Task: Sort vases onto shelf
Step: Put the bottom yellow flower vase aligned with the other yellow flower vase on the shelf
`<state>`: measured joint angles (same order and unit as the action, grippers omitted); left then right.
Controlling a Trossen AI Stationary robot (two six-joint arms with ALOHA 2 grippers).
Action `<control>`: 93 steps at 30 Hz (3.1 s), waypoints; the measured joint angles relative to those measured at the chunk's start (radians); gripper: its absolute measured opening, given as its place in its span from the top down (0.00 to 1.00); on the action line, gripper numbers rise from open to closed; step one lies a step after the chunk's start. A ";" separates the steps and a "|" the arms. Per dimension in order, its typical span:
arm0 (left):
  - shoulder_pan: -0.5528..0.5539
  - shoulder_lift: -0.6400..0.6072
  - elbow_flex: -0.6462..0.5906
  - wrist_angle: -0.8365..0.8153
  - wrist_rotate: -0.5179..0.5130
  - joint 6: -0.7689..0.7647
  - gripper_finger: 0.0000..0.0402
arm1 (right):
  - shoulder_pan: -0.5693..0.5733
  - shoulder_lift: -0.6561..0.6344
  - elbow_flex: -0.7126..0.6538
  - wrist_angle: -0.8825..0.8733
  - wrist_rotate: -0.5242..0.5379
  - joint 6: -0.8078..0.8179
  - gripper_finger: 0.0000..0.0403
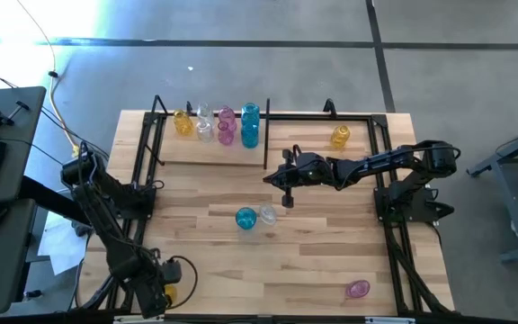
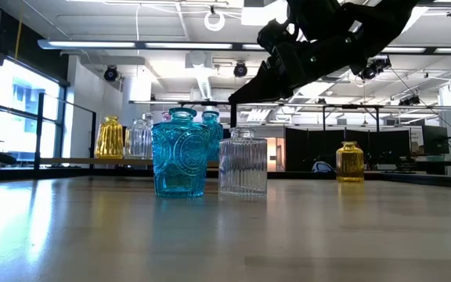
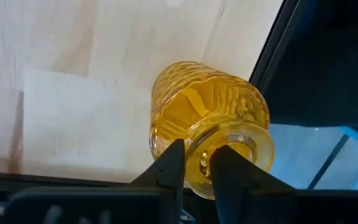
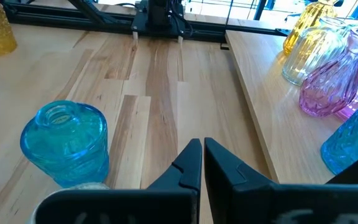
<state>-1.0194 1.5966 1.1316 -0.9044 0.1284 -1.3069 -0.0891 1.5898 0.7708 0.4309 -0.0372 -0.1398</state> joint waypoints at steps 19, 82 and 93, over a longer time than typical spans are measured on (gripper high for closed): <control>0.623 -0.238 -0.002 -0.342 -0.140 0.437 0.91 | -0.002 0.000 0.000 0.019 0.000 -0.023 1.00; 1.822 -0.288 0.169 -0.410 -0.239 1.384 0.76 | -0.003 0.000 0.000 0.022 0.000 -0.042 1.00; 1.450 -0.496 -0.135 -0.106 -0.212 1.039 0.98 | -0.003 0.000 0.000 -0.004 0.000 -0.033 1.00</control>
<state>0.4309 1.1003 0.9964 -1.0099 -0.0839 -0.2676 -0.0916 1.5898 0.7708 0.4267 -0.0372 -0.1730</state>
